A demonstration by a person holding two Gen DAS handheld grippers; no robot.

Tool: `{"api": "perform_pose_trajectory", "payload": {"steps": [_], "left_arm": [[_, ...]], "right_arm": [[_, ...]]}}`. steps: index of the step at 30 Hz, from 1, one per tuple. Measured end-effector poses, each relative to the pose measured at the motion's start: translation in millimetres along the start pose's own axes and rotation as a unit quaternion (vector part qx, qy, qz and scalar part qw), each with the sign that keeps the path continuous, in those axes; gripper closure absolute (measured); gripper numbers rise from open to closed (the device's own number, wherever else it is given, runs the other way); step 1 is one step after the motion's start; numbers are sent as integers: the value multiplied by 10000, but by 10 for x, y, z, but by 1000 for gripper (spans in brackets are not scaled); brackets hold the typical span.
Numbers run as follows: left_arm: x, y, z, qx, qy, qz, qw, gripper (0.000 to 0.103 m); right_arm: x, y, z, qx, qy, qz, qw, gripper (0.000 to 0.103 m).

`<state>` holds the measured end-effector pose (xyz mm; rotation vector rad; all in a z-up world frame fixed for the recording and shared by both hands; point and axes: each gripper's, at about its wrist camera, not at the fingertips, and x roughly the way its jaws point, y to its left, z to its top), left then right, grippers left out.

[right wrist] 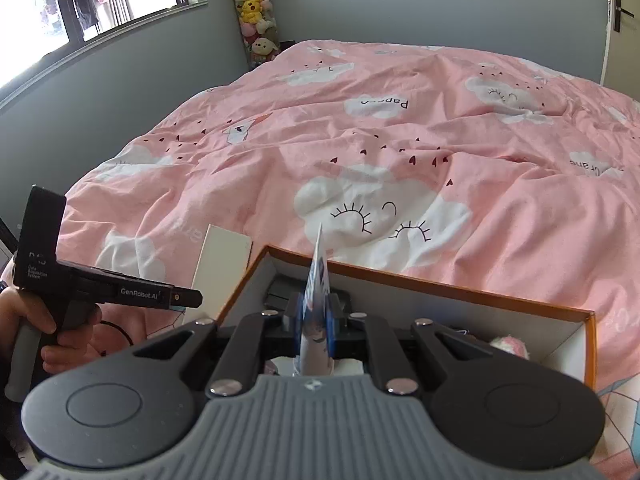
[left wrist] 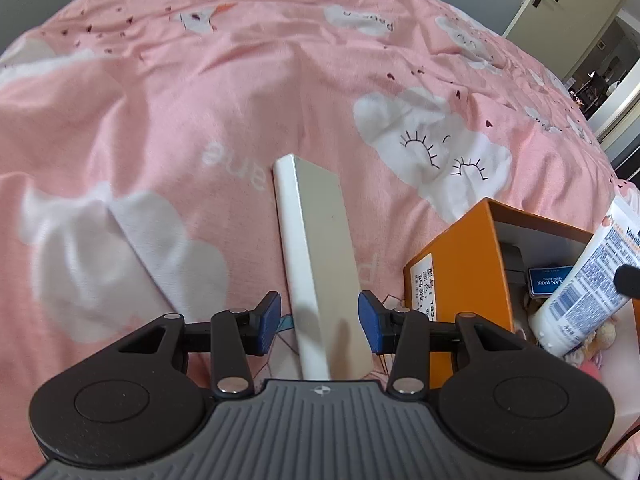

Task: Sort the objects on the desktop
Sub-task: 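Grasp the long white box with left tool while right tool lifts the lotion tube, then lower the lotion tube into the box and open right tool while left tool holds the white box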

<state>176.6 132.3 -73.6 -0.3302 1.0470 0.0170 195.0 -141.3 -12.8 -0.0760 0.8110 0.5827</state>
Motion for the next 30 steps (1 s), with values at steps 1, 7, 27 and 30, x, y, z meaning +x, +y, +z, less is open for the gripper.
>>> {"api": "perform_pose_trajectory", "payload": {"steps": [1,7,27,30], "left_arm": [[33,-11,4,1,38,45,10000,53],[216,-60,8,92,195,167,9996,53],[135,-113,-103,217,176,205,9994,67],[114,-113,-157,283,219,240,9991,67]], "right_arm": [[38,-15,-10,-40,22,37,10000,90],[266,-47,-68,-289,194,270,9990,90],[623,76,-148,-988,468,795,9908,90],[666,78,-174,-1005,639,784,9898,89]]}}
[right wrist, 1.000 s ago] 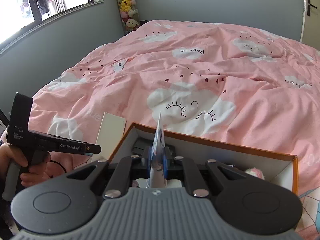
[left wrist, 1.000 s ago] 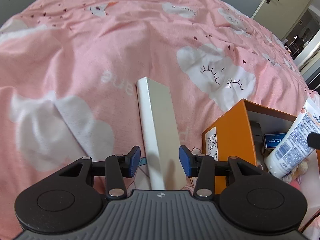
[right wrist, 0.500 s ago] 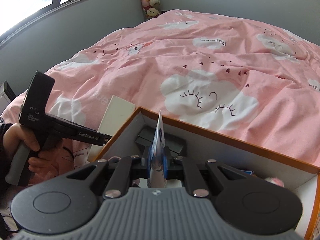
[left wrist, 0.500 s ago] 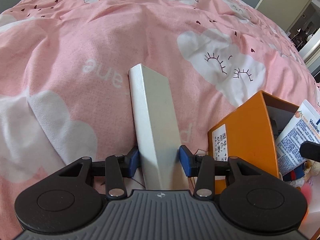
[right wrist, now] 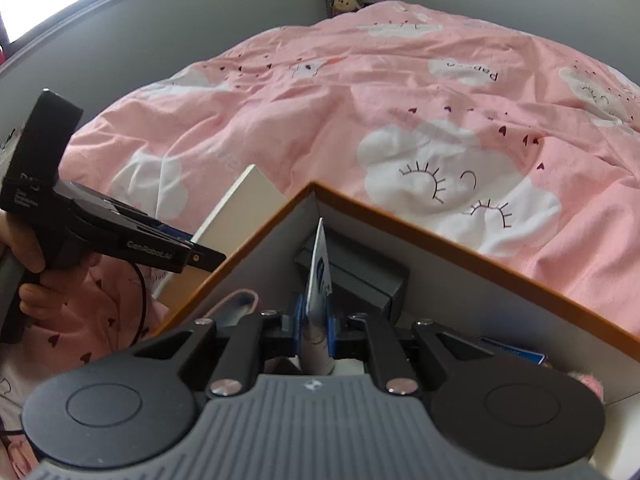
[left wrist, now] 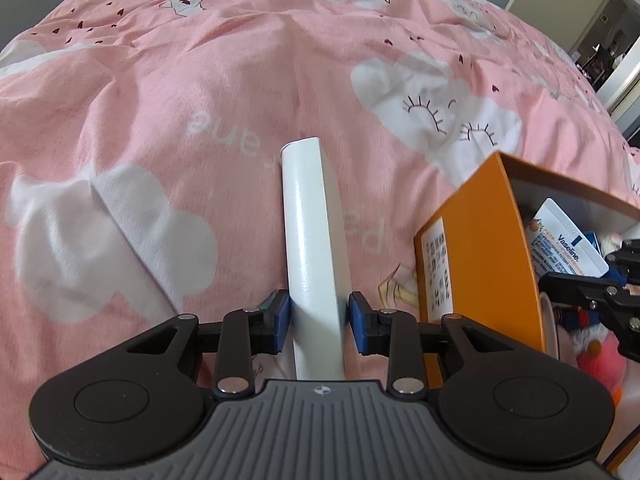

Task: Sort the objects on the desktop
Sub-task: 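Lower the lotion tube into the box and open right tool while left tool holds the white box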

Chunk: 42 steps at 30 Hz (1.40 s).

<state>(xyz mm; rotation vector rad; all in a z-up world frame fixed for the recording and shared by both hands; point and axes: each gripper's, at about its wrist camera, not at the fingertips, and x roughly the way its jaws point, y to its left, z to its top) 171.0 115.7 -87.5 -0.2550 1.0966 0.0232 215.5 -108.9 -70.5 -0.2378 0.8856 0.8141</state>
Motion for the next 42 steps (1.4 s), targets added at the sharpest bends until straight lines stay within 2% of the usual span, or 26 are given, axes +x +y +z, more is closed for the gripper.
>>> {"api": "perform_pose_trajectory", "payload": {"steps": [5,10,11,13,17,25,29,33,38,40,42], "left_arm": [[-13,31,-25,-64,2,-47,10000,67],[-20,37,-27,-63,-5,-59,10000,67],[-26,37,-32,-60,-8,-59,10000,67],[-32,31,-29,-34,-17,-52,10000,67],[-44,9,-31,26,-32,-33,10000,68],[-40,8,-29,45,-32,-20,10000,68],[-46,10,-35,39,-32,-24,10000,68],[-47,-2,-41,93,-42,-4,9999,68],[-73,-21,-48,122,-80,2,9999,69],[-99,-21,-62,117,-109,1,9999,70],[-130,-19,-81,112,-136,-14,9998,70]], "right_arm": [[-56,5,26,-27,41,-31,10000,88],[-87,60,107,-413,246,-109,9988,89],[-84,75,126,-530,299,-99,9981,90],[-61,115,161,-819,418,-86,9957,100],[-20,196,220,-1624,491,-94,9855,102],[-5,253,373,-2679,372,450,9617,102],[63,281,373,-3120,455,404,9481,102],[80,238,358,-3070,422,459,9497,101],[28,255,331,-2920,384,289,9552,89],[-20,249,318,-2821,328,248,9585,75],[-94,229,303,-2693,264,179,9625,74]]}}
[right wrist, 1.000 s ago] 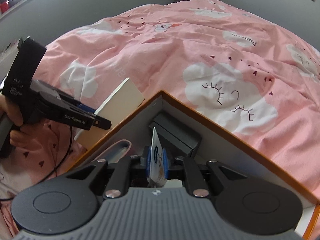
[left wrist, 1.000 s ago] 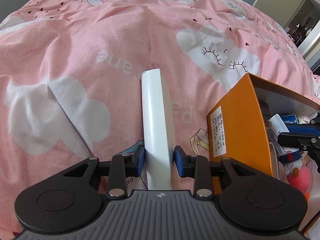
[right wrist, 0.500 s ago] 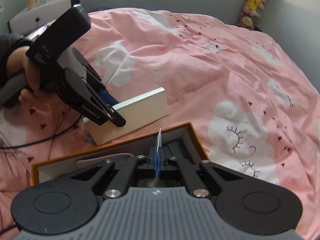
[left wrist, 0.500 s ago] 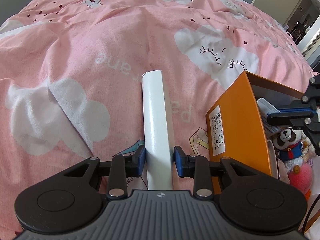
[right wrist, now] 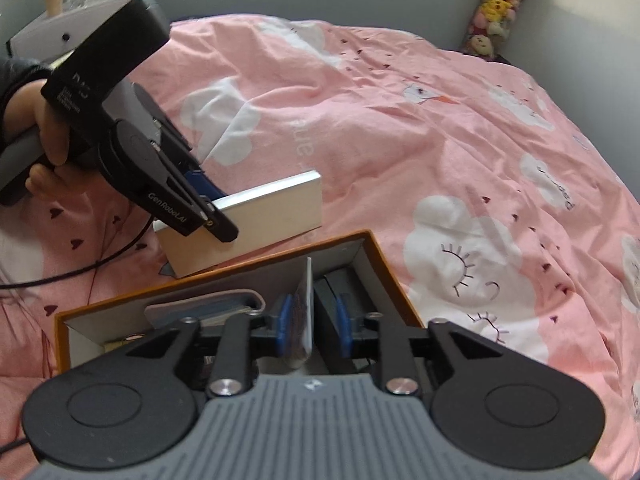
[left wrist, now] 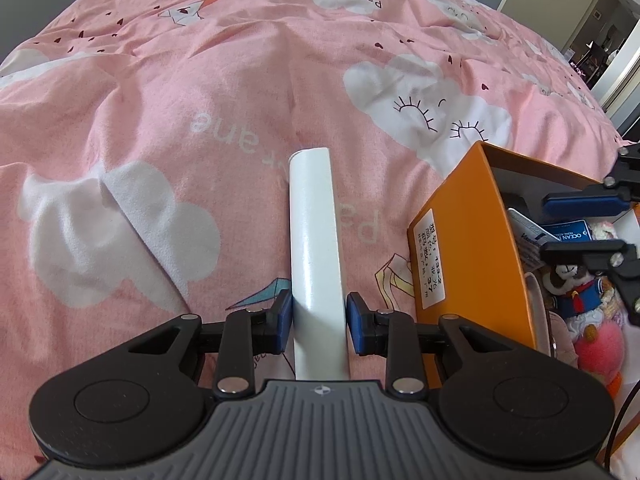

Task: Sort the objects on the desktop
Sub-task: 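Lower the lotion tube into the box and open right tool while left tool holds the white box, then lift and carry the long white box over the orange box with left tool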

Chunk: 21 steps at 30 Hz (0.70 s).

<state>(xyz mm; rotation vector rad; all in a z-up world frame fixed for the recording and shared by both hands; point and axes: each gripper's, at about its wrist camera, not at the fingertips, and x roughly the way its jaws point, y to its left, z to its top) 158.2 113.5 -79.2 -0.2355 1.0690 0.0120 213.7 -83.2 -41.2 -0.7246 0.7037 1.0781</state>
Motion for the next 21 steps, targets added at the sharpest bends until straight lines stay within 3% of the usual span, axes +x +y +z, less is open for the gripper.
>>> {"api": "perform_pose_trajectory", "payload": {"steps": [6,9,12,16,21], "left_arm": [[-107,49,-40,-128,-147,-129,9997,71],[-107,67,-60,-147,-135,-111,9997,71],[-123,34,-96,-68,-107,-54,9999,71],[-111,1,-147,26,42,26,10000,70],[1,-11,-178,-1,179,165,9997,70]], "right_arm": [[-381,-201,-223,1118,17,-585,9920,73],[-544,-346,-465,2038,319,-1013,9732,72],[-604,-417,-771,2704,631,-1370,9509,59],[-572,-395,-1069,3365,684,-1265,9306,52],[-440,-239,-1037,3186,621,-1433,9349,47]]}}
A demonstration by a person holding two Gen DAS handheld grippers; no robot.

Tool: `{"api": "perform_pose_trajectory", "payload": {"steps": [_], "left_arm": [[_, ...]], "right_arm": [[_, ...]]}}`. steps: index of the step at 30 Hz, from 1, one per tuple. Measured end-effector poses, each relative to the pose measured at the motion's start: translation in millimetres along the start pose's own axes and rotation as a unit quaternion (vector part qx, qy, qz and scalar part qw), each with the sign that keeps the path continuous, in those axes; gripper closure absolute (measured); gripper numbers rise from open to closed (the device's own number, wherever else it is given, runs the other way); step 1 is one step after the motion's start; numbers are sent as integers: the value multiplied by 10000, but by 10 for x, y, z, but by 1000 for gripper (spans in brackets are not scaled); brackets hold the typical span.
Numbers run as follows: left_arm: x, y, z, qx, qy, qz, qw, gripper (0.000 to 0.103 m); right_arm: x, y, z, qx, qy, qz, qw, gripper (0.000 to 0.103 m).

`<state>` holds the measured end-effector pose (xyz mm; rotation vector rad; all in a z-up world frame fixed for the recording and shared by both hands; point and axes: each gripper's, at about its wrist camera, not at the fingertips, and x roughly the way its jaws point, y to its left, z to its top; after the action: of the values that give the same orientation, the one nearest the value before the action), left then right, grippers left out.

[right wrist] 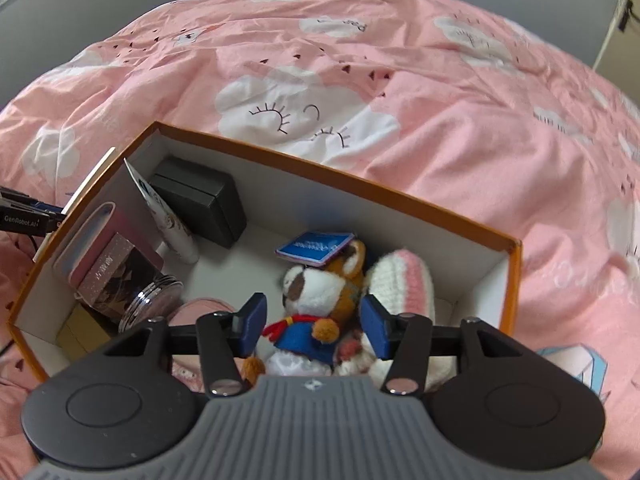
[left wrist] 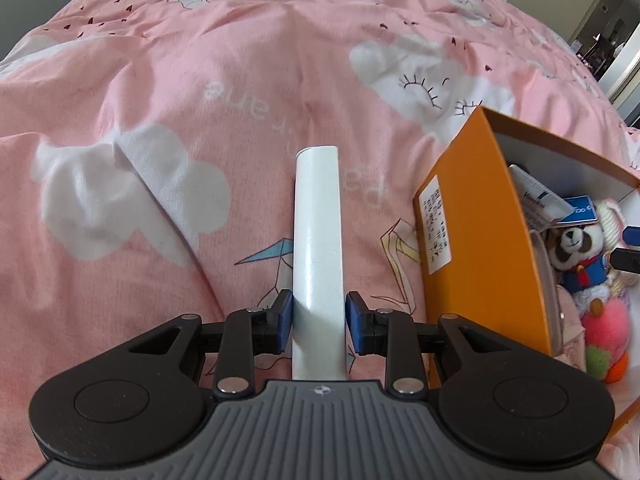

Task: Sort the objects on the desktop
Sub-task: 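Lift and carry the long white box over the orange box with left tool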

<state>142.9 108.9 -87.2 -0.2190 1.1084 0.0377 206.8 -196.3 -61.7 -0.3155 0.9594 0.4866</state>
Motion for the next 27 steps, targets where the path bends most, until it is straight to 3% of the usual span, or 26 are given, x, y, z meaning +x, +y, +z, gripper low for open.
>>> {"api": "perform_pose_trajectory", "payload": {"steps": [5,12,16,20,27], "left_arm": [[79,-23,-19,9,-1,-10,10000,70],[7,-30,-72,-87,-139,-16,9999,71],[-248,-24,-122,-218,-412,-69,9989,71],[-561,-53,-172,-295,-714,-211,9968,71],[-1113,-294,-130,-94,-1317,-644,9891,71]], "right_arm": [[119,41,-21,99,132,-64,9998,47],[6,127,-150,303,-114,41,9995,47],[-121,145,-185,619,-397,171,9971,48],[-249,203,-203,762,-680,42,9948,48],[-511,217,-248,1056,-1068,-71,9886,48]]}}
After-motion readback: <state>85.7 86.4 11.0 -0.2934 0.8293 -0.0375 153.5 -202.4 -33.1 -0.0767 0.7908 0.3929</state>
